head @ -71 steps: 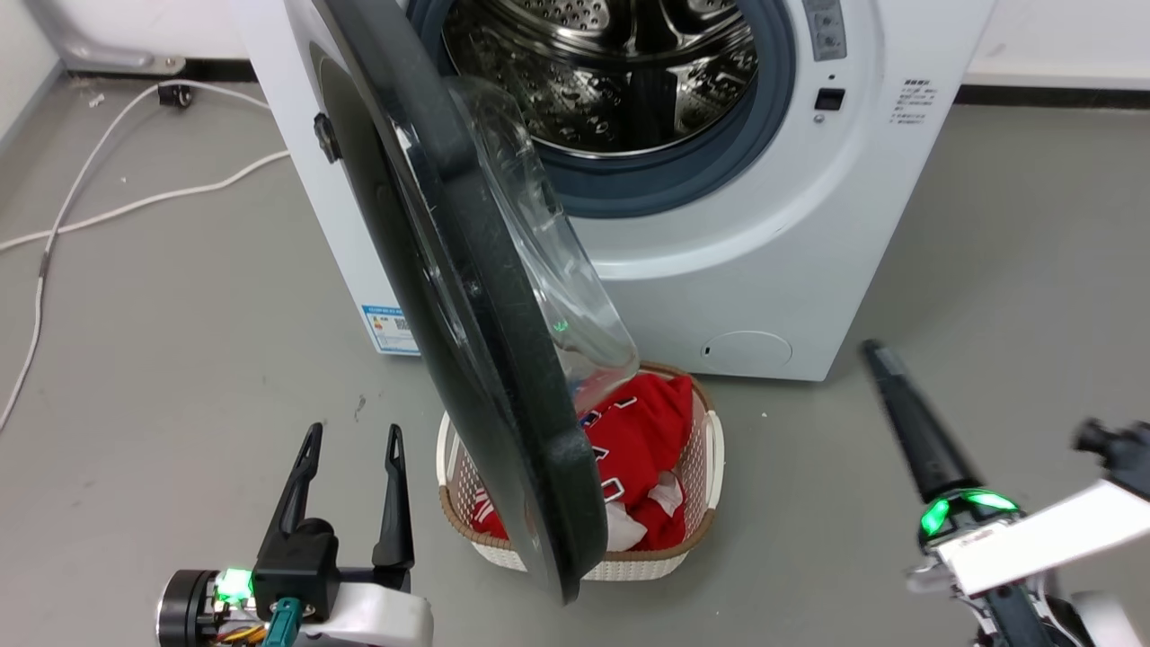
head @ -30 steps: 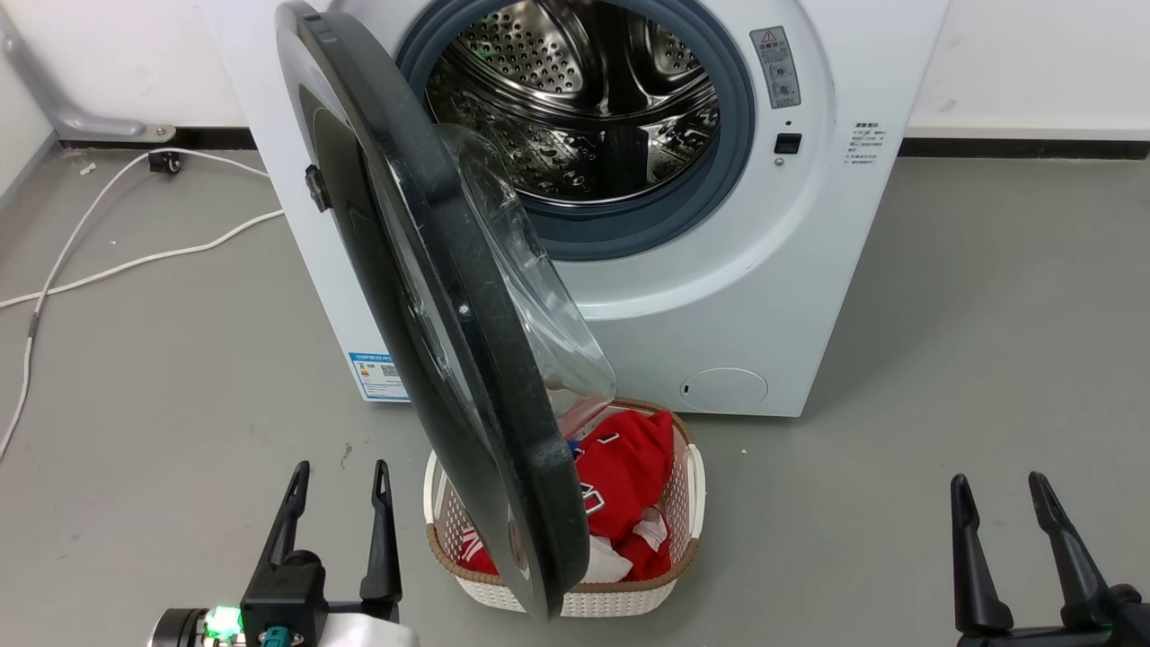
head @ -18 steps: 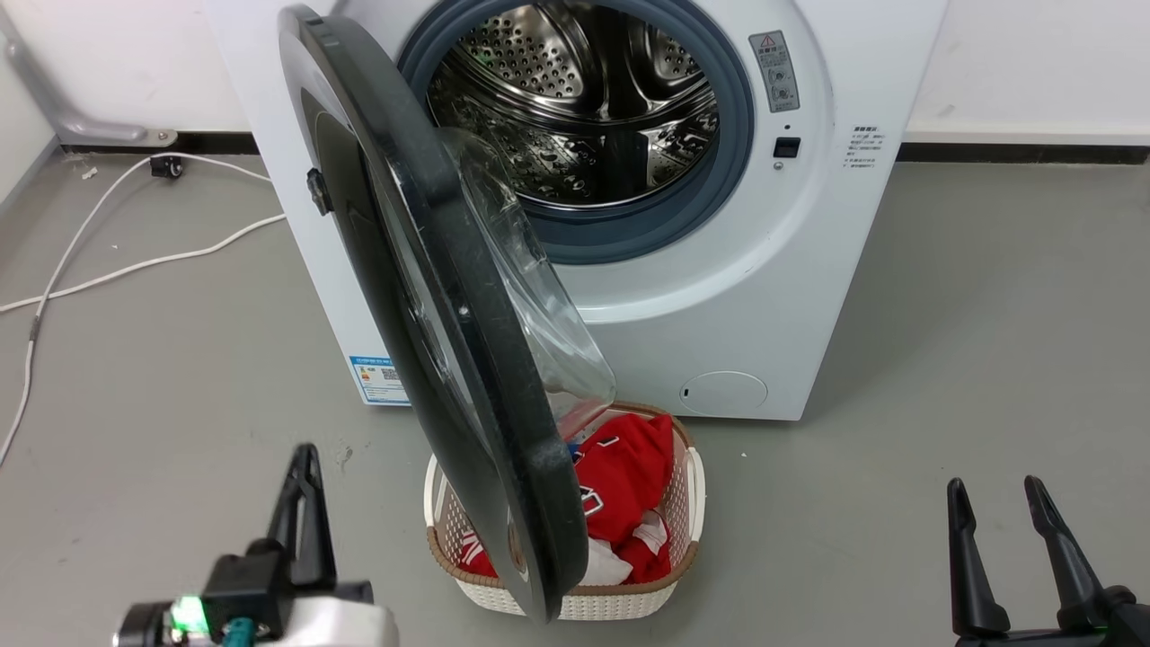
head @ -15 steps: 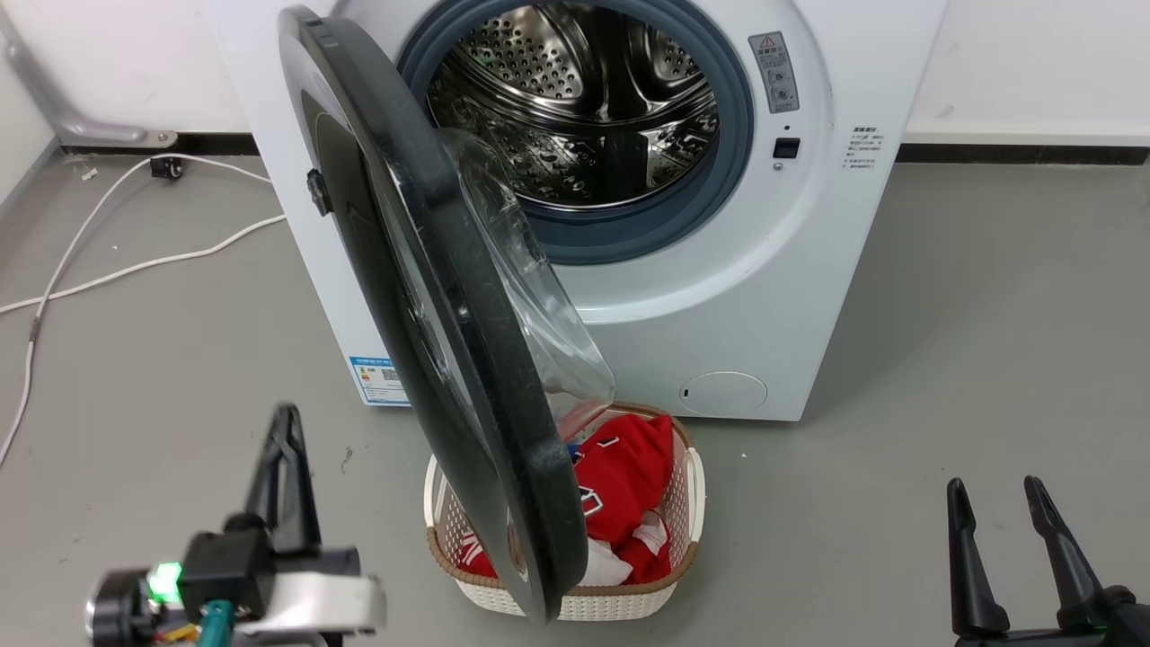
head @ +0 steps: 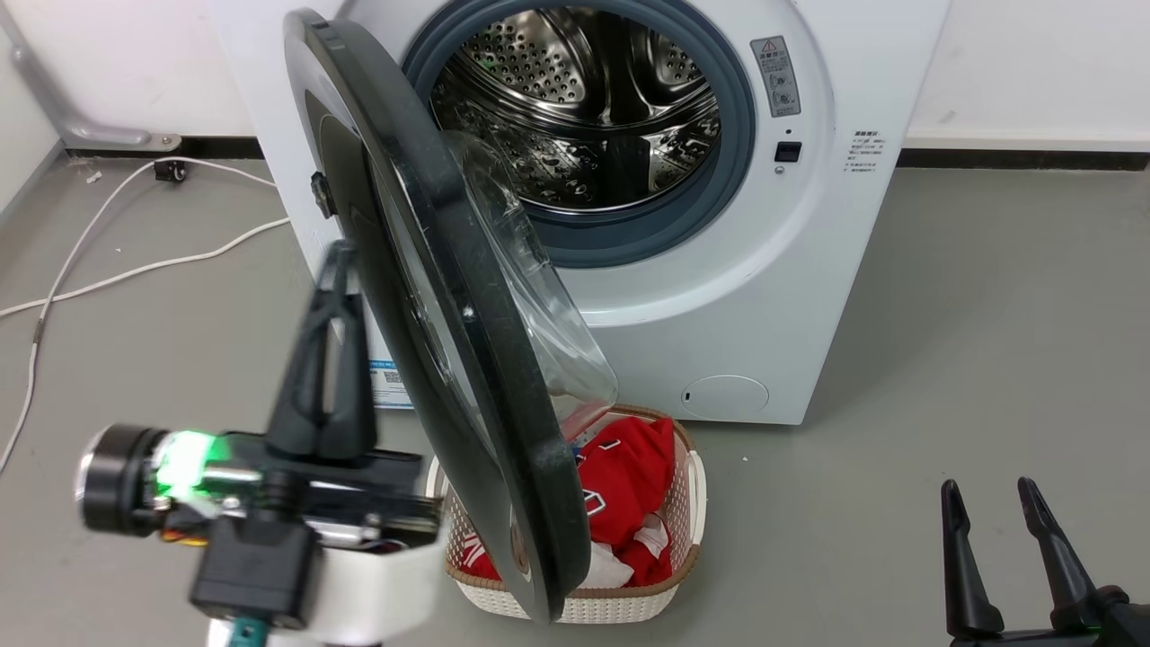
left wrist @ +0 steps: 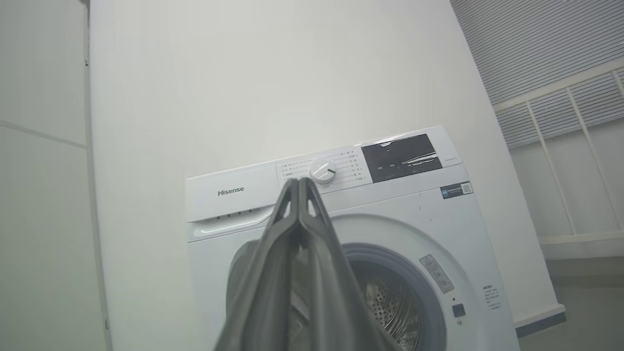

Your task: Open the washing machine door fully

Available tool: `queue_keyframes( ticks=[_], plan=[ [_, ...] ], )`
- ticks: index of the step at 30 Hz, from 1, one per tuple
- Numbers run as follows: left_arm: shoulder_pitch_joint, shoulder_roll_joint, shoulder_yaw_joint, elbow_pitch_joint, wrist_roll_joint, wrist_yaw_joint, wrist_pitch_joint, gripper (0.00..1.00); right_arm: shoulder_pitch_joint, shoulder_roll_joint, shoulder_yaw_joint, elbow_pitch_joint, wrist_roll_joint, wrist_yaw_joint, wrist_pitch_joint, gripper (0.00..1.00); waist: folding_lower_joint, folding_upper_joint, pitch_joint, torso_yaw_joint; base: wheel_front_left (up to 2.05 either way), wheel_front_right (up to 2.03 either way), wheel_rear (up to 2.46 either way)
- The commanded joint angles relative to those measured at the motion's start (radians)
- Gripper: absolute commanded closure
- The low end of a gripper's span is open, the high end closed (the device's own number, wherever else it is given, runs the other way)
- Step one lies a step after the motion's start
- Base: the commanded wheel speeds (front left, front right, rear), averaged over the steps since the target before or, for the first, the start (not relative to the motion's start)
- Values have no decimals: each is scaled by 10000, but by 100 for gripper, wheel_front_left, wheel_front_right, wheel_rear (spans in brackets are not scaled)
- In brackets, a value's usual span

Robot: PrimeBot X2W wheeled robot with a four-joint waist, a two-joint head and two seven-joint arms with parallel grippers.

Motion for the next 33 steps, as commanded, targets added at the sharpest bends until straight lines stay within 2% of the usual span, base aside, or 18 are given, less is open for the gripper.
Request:
queue_keyframes(
  ticks=[1,11,17,26,33],
  plan=[
    [-176,68,-319,-125,115,-126,-24,100,-41,29,24,22,66,-1,-22,0,-1,0,-5,-13,0,0,0],
    [-817,-32,-2532,-241,455,-873,-22,100,23,29,84,114,71,-2,-22,0,-1,0,-38,-85,0,0,0],
    [-871,-134,-3390,241,392,-1197,-24,100,0,29,108,145,38,-1,-22,0,-1,0,-36,-92,0,0,0],
    [-501,-244,-4615,1432,178,-1507,-24,100,31,30,133,218,20,-2,-22,0,-1,0,46,-37,0,0,0],
    [-53,-117,-4798,2325,-25,-1407,-24,100,13,30,139,260,-2,-1,-22,0,-1,0,149,-10,0,0,0]
  ],
)
